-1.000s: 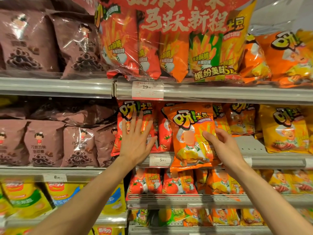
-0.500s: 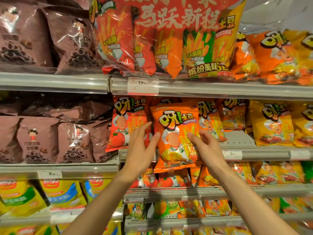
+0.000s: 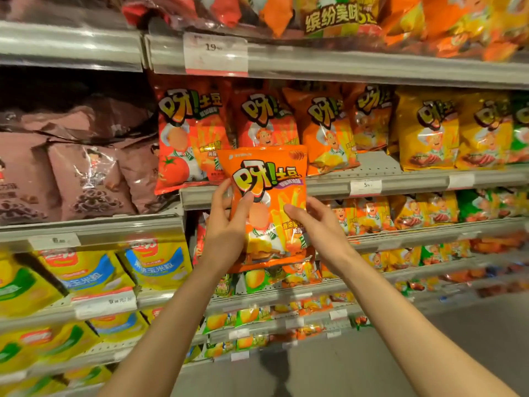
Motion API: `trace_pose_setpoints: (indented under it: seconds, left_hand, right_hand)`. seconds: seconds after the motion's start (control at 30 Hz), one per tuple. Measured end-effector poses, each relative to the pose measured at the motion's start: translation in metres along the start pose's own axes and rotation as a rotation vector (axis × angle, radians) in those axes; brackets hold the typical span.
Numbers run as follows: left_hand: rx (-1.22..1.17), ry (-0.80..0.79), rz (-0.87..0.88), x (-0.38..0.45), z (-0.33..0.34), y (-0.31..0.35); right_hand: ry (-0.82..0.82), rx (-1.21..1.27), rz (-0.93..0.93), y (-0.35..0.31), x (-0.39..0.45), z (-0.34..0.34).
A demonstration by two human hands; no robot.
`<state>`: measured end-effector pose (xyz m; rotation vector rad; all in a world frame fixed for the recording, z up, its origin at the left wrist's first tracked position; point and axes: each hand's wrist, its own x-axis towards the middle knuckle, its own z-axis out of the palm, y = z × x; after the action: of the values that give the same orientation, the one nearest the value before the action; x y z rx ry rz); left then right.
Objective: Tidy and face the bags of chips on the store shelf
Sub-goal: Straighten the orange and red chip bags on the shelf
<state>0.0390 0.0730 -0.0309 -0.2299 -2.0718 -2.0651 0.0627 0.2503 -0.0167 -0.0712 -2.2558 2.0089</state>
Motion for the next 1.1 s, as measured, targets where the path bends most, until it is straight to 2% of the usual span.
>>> trace_pose_setpoints:
  seconds: [0.3, 0.57, 0.77, 0.9, 1.03, 1.1]
  left_hand:
    - [0.016, 0.099, 0.01, -0.015, 0.062, 0.004]
    - [0.027, 0.189, 0.023, -0.013, 0.216, 0.001]
    - [0.075, 0.159, -0.015, -0.001, 0.317, 0.013]
    - [0.157, 0.121, -0.019, 0.014, 0.338, 0.016]
    - [0.26, 0.104, 0.053, 0.028, 0.332, 0.027]
    - [0.339, 0.175, 0.121, 0.043, 0.316, 0.031]
  right_hand:
    - [-0.056, 0.022, -0.009, 0.016, 0.006, -0.061]
    - [-0.167, 0.08, -0.038, 0.029, 0.04, -0.21]
    - [-0.148, 0.074, 0.025, 0.029, 0.071, -0.309]
    - [-0.145, 0.094, -0.005, 0.026, 0.088, -0.337]
    - [-0.162, 0.099, -0.064, 0.015, 0.105, -0.343]
    - [-0.114, 0.109, -0.083, 0.003, 0.114, -0.341]
